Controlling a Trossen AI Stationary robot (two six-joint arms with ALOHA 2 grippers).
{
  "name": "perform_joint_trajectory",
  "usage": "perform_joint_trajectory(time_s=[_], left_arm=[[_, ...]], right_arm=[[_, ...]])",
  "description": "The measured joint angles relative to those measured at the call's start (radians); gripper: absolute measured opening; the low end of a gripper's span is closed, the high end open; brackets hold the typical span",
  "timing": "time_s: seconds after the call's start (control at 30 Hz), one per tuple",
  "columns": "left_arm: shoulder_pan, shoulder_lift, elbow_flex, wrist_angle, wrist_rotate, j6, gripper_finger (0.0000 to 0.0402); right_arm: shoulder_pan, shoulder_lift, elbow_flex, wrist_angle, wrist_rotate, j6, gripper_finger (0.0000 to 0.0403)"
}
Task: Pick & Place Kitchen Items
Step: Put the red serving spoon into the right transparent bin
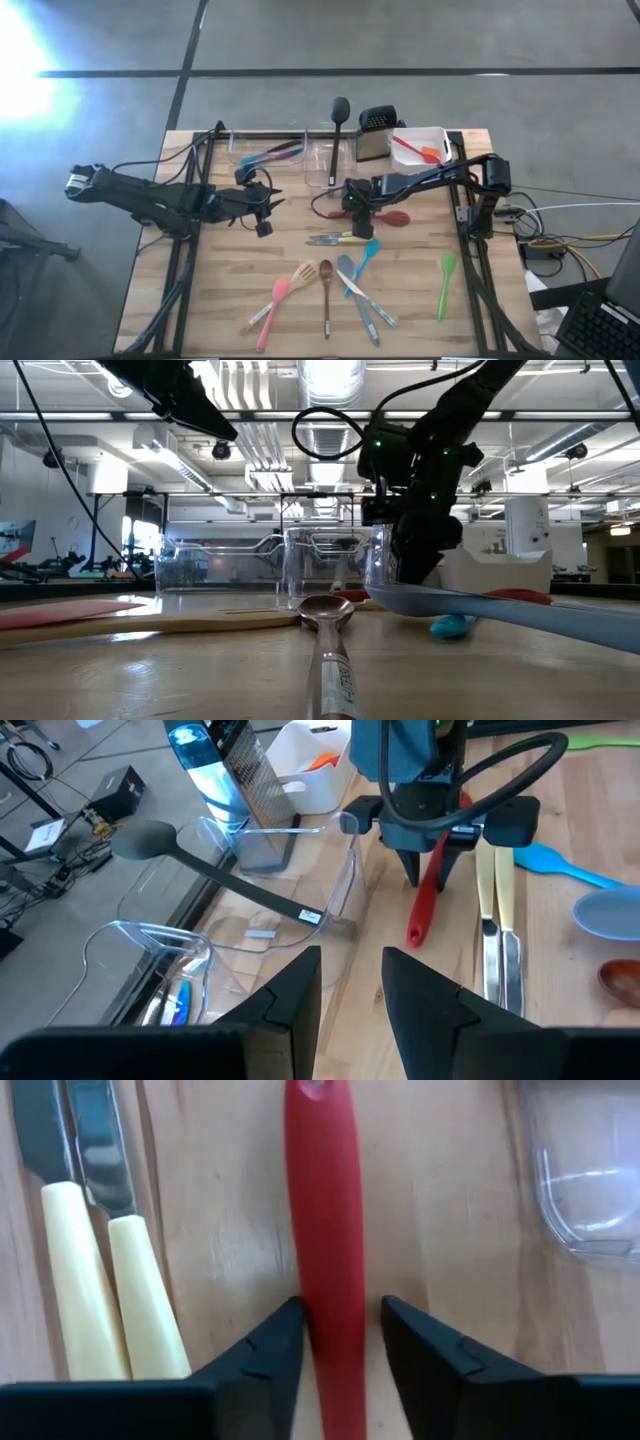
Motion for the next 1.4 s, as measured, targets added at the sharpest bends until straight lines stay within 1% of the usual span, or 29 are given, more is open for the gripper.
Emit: perform_joint_trajectory(time_s=[0.13, 0.17, 0.27, 0.4, 0.5, 0.63, 0.8, 0.87, 0.97, 1.03, 1.13, 1.2, 1.4], left_arm=[[0.000, 0.000, 0.000, 0.000, 0.000, 0.001, 0.0111], [0.000, 0.000, 0.000, 0.000, 0.000, 0.002, 0.0111], [0.000, 0.000, 0.000, 0.000, 0.000, 0.002, 0.0111], [0.000, 0.000, 0.000, 0.000, 0.000, 0.002, 0.0111], [0.000, 0.000, 0.000, 0.001, 0.000, 0.002, 0.0111], [0.002, 0.000, 0.000, 0.003, 0.000, 0.003, 0.0111], [0.004, 0.000, 0.000, 0.018, 0.001, -0.005, 0.0111], [0.008, 0.000, 0.000, 0.029, 0.020, -0.026, 0.0111], [0.036, 0.000, 0.002, 0.055, 0.153, -0.061, 0.0111], [0.069, 0.004, 0.007, 0.061, 0.245, -0.096, 0.0111], [0.123, 0.016, 0.018, 0.059, 0.291, -0.156, 0.0111], [0.168, 0.027, 0.030, 0.062, 0.347, -0.181, 0.0111], [0.301, 0.091, 0.087, 0.062, 0.688, -0.213, 0.0111]], right_arm=[[0.000, -0.028, -0.002, -0.018, 0.000, 0.016, 0.0054], [0.000, -0.038, -0.003, -0.021, 0.000, 0.017, 0.0049], [0.000, -0.076, -0.009, -0.044, -0.001, 0.027, 0.0049], [0.000, -0.147, -0.016, -0.126, -0.010, 0.040, 0.0049], [0.003, -0.214, -0.012, -0.186, 0.005, 0.058, 0.0049], [0.012, -0.287, -0.012, -0.202, 0.006, 0.058, 0.0049], [0.014, -0.368, 0.034, -0.217, 0.023, 0.032, 0.0049], [0.020, -0.388, 0.066, -0.223, 0.032, 0.010, 0.0049], [0.036, -0.401, 0.135, -0.278, 0.054, -0.044, 0.0049], [0.056, -0.398, 0.194, -0.342, 0.125, -0.105, 0.0049], [0.091, -0.382, 0.288, -0.433, 0.266, -0.198, 0.0049], [0.109, -0.363, 0.343, -0.492, 0.319, -0.244, 0.0049], [0.170, -0.271, 0.454, -0.612, 0.387, -0.357, 0.0049]])
